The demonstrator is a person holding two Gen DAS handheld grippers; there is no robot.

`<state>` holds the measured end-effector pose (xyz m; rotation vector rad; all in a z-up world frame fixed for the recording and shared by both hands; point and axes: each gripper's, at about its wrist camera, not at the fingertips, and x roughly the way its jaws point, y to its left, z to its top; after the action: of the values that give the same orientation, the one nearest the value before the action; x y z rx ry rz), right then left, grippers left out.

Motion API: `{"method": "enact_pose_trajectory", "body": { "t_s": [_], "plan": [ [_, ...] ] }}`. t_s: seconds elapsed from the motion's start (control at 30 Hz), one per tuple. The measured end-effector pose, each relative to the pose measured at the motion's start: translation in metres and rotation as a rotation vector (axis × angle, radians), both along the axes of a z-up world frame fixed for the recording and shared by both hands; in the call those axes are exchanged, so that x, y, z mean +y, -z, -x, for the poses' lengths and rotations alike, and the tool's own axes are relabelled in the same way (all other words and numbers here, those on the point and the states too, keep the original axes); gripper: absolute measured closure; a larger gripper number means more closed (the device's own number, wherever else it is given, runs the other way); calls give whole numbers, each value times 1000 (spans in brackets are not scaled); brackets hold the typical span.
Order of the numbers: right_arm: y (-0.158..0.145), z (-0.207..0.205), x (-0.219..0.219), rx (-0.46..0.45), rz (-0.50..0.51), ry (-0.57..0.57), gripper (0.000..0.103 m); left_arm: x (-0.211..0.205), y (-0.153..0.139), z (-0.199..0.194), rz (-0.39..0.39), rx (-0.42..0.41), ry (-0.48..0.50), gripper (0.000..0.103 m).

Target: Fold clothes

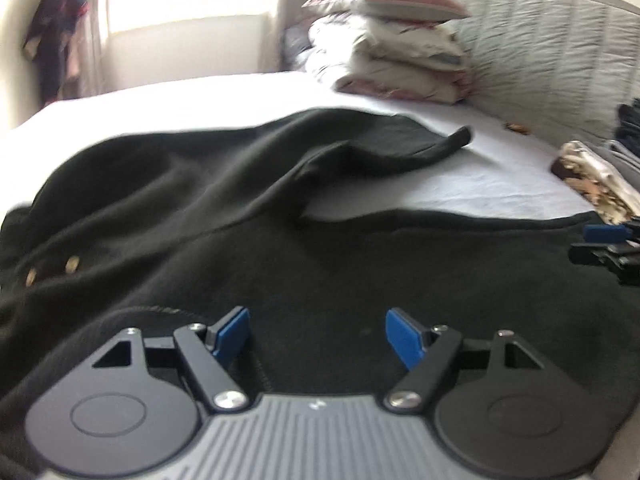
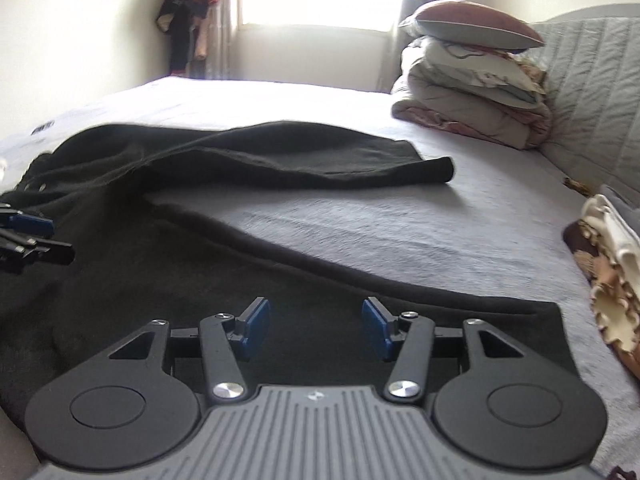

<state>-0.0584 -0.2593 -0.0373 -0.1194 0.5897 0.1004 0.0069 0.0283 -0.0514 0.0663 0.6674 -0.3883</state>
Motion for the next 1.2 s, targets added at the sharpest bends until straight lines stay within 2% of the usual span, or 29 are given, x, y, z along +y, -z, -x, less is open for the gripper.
{"method": "enact_pose_trajectory", "body": {
  "t_s": [0.2, 0.4, 0.8, 0.93, 1.07, 1.2],
  "plan": [
    [8, -3, 10, 40, 34, -13, 48, 8, -3, 1, -8, 11, -18, 26],
    [10, -2, 6, 51, 16, 15, 47, 11, -3, -1, -11, 21, -37, 26],
    [-8, -16, 9, 54, -42, 72, 47, 21, -18, -16, 61, 75, -148, 26],
    [-20, -27, 20, 44, -56, 71, 47, 24, -32, -29, 58, 111, -183, 26],
    [-31, -42, 33, 34, -67, 74, 46, 38, -55, -45, 60, 76, -207, 25],
    [-36, -62, 46, 48, -128, 86, 45, 65, -68, -74, 87, 76, -295, 25]
  ]
}}
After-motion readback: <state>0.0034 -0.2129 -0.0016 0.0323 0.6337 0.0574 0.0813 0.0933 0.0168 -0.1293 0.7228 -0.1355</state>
